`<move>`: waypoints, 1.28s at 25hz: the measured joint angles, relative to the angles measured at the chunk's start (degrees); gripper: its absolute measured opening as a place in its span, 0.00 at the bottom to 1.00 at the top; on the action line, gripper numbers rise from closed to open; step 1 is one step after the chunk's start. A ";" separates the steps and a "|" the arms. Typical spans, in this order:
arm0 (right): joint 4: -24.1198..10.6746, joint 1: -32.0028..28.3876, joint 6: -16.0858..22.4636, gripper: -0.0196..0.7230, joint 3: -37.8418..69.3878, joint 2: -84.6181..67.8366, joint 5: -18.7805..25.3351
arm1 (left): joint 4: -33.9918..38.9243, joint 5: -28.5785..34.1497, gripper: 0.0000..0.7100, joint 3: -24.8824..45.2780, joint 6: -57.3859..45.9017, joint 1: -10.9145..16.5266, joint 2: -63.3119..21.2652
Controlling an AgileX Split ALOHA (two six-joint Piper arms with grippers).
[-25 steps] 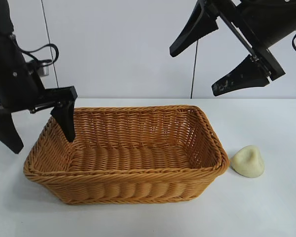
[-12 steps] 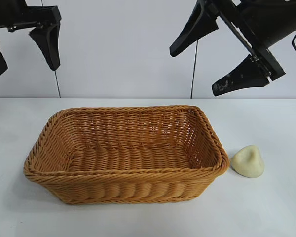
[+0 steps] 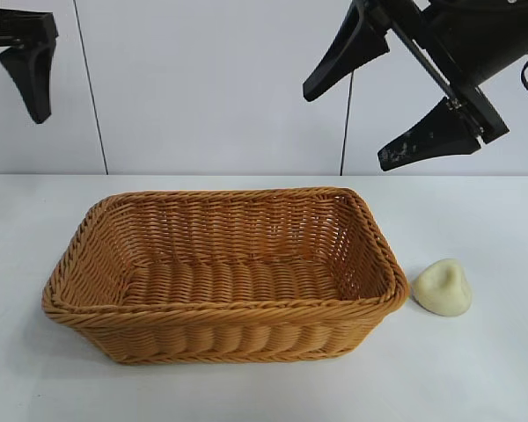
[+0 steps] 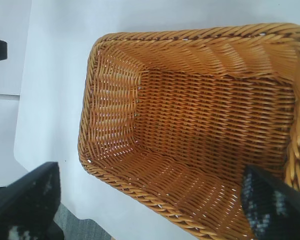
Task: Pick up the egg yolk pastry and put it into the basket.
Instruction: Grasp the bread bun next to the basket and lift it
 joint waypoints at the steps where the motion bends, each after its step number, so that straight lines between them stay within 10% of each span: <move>1: 0.00 0.00 0.00 0.97 0.00 0.00 0.00 | 0.00 0.06 0.98 0.06 0.00 0.00 -0.41; 10: 0.00 0.00 0.00 0.97 0.00 0.00 0.00 | -0.12 0.00 0.98 14.37 1.32 0.00 -13.89; 32: -0.02 0.00 0.00 0.97 0.00 0.00 0.00 | -0.24 -2.80 0.98 61.74 1.70 0.00 -76.70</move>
